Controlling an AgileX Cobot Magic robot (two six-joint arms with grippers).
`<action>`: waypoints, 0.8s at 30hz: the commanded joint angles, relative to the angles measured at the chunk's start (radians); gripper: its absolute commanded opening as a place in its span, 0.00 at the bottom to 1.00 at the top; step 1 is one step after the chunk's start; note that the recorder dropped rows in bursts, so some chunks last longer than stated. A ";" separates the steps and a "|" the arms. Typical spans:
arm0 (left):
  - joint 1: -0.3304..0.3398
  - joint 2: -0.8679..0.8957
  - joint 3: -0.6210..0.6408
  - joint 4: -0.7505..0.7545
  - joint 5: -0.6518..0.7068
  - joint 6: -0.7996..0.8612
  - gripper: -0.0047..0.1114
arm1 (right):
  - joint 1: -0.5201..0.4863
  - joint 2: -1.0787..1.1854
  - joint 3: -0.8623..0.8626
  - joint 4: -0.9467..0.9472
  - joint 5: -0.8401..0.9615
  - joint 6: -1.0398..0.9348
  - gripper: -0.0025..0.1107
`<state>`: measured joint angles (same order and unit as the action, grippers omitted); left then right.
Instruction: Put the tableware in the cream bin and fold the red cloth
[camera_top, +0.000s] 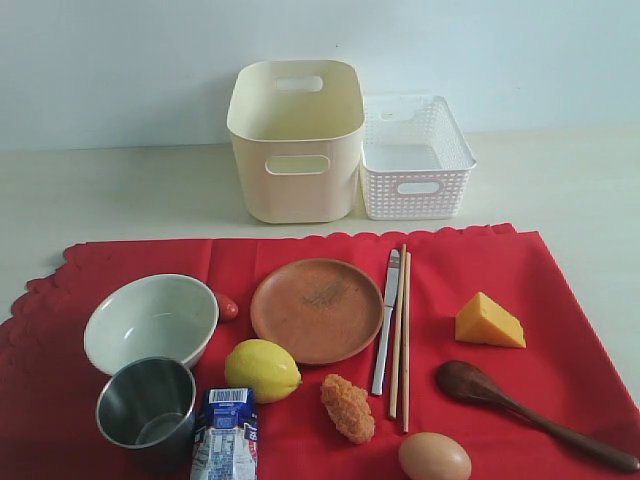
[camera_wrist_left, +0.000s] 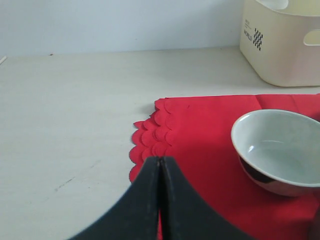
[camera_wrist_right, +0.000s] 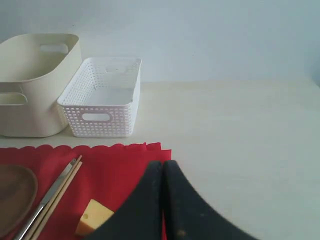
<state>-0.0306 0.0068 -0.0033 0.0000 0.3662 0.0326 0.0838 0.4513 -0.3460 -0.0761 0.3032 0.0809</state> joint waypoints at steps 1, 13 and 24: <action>0.000 -0.007 0.003 -0.011 -0.008 0.002 0.04 | 0.001 0.075 -0.079 0.000 -0.010 0.001 0.02; 0.000 -0.007 0.003 -0.011 -0.008 0.002 0.04 | 0.001 0.108 -0.114 0.000 -0.039 0.001 0.02; 0.000 -0.007 0.003 -0.011 -0.008 0.002 0.04 | 0.001 0.108 -0.114 0.000 -0.068 0.001 0.02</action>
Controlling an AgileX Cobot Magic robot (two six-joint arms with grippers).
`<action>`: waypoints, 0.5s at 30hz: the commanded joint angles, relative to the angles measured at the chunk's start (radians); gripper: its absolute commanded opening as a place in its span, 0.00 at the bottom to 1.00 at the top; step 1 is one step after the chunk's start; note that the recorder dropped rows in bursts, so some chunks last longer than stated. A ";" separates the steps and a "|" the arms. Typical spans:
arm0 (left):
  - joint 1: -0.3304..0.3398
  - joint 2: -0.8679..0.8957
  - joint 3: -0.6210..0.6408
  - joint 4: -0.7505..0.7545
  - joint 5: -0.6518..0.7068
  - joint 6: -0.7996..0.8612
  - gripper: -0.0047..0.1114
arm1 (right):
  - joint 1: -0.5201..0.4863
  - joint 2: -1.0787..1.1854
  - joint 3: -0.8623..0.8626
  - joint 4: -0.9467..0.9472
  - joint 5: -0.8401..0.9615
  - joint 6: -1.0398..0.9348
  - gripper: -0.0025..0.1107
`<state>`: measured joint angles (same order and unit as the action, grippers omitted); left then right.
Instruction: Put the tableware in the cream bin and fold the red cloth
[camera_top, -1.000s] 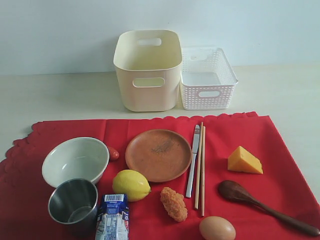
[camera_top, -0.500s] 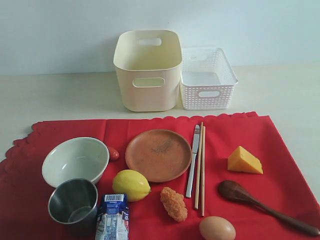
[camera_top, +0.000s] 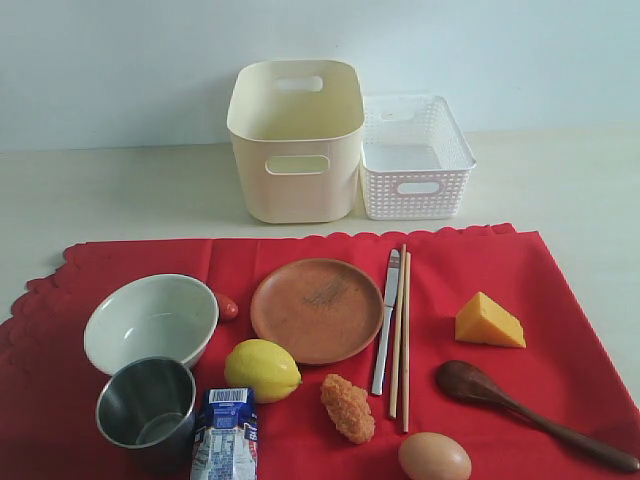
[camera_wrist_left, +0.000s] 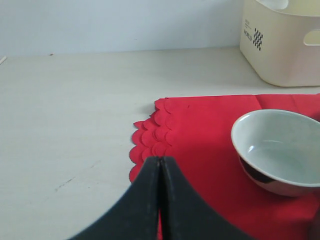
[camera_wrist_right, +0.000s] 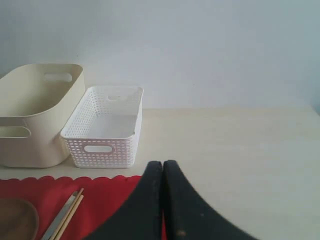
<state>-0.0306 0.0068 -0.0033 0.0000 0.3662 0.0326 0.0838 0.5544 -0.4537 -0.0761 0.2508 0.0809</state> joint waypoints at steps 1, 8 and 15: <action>0.000 -0.007 0.003 -0.011 -0.008 0.002 0.04 | 0.001 0.005 -0.007 0.000 -0.011 0.001 0.02; 0.000 -0.007 0.003 -0.011 -0.008 0.002 0.04 | 0.001 0.016 -0.007 0.108 0.041 0.001 0.02; 0.000 -0.007 0.003 -0.011 -0.008 0.002 0.04 | 0.003 0.111 -0.009 0.134 0.068 -0.011 0.02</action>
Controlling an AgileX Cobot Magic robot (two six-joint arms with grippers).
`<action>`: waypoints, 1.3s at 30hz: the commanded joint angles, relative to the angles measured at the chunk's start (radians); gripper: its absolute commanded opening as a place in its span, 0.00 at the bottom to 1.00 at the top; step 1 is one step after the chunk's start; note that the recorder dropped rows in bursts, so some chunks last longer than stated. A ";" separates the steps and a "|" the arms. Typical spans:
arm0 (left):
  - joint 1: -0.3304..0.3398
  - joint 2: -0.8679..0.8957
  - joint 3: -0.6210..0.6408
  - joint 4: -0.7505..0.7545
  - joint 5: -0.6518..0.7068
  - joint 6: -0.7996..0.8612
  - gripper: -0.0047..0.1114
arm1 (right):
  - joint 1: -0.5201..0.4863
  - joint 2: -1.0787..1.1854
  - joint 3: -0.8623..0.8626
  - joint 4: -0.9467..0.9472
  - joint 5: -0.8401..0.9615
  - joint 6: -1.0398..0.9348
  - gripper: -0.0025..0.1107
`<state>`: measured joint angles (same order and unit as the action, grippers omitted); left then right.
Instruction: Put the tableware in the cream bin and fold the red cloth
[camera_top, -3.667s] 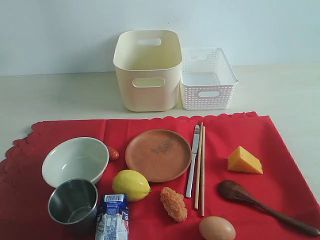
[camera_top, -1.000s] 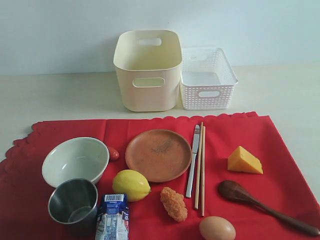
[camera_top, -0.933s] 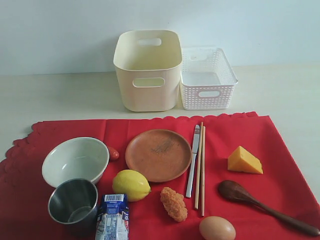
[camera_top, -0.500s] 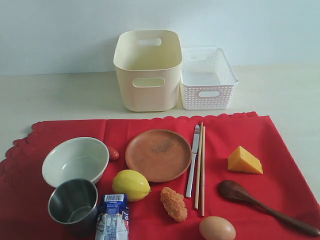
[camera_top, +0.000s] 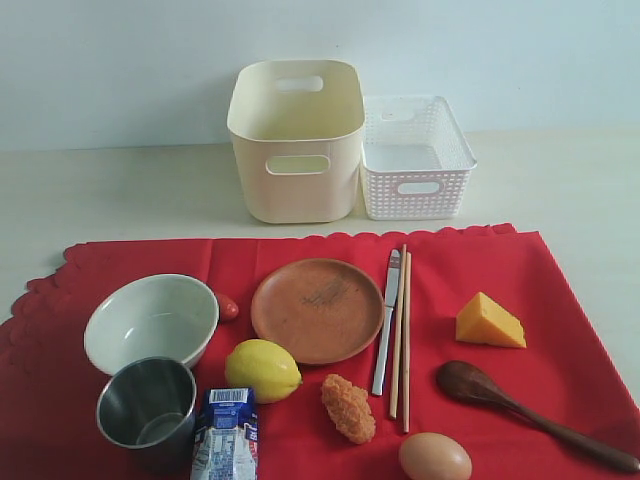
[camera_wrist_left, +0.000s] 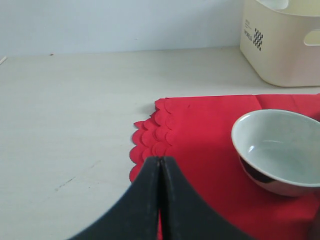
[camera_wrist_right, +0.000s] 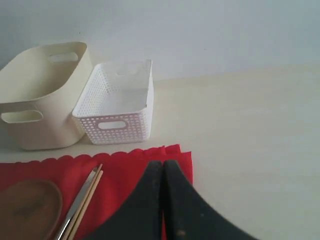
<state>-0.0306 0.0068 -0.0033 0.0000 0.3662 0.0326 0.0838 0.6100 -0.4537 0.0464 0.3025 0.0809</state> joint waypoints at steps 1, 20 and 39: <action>0.000 -0.007 0.003 -0.011 -0.008 0.002 0.04 | 0.005 0.079 -0.018 0.034 0.033 -0.037 0.02; 0.000 -0.007 0.003 -0.011 -0.008 0.002 0.04 | 0.085 0.537 -0.221 0.297 0.226 -0.499 0.43; 0.000 -0.007 0.003 -0.011 -0.008 0.002 0.04 | 0.183 0.975 -0.439 0.098 0.343 -1.021 0.67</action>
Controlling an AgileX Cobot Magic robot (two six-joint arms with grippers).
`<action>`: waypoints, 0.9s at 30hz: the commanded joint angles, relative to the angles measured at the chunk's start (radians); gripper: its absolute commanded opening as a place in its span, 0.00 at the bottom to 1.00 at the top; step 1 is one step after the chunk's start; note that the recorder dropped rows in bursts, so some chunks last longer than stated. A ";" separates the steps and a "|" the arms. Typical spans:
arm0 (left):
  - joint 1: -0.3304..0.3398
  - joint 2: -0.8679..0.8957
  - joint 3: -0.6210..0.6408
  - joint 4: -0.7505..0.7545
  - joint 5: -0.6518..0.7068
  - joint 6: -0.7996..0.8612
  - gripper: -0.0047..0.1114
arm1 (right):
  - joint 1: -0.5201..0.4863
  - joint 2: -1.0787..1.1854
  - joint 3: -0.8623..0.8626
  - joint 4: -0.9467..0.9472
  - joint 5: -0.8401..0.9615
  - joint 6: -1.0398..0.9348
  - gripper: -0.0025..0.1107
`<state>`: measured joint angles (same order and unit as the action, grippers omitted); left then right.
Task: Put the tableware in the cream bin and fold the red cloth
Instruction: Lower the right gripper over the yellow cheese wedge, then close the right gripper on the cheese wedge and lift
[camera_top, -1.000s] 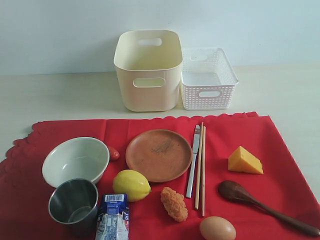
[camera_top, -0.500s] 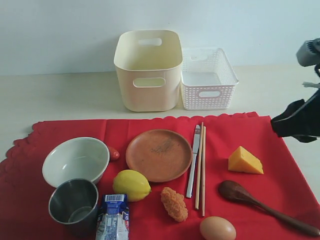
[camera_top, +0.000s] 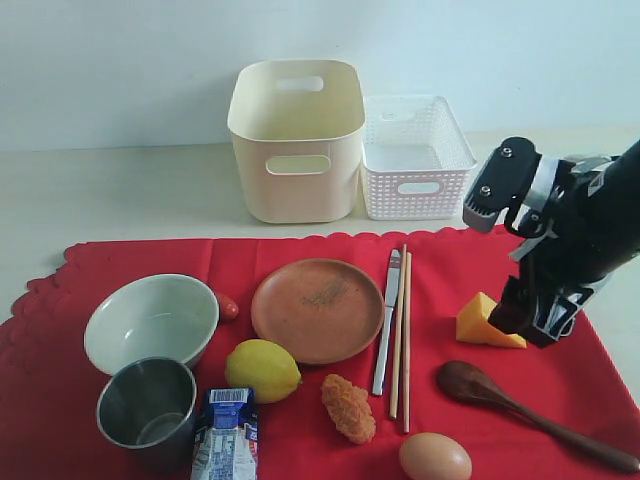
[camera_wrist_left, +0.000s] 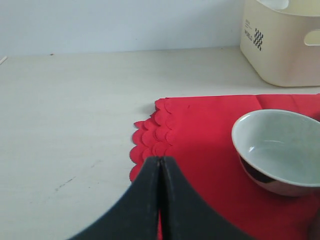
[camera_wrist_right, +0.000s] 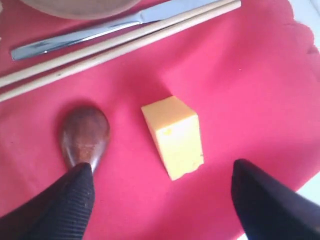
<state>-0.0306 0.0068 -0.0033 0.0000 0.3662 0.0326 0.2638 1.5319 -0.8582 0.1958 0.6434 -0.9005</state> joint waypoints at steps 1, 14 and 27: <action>0.000 -0.007 0.003 -0.011 -0.008 0.002 0.04 | 0.003 0.072 -0.043 -0.068 0.009 -0.054 0.67; 0.000 -0.007 0.003 -0.011 -0.008 0.002 0.04 | 0.003 0.267 -0.154 -0.126 0.041 -0.111 0.67; 0.000 -0.007 0.003 -0.011 -0.008 0.002 0.04 | 0.003 0.422 -0.245 -0.124 0.046 -0.127 0.24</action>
<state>-0.0306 0.0068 -0.0033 0.0000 0.3662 0.0326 0.2638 1.9547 -1.0957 0.0764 0.6853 -1.0211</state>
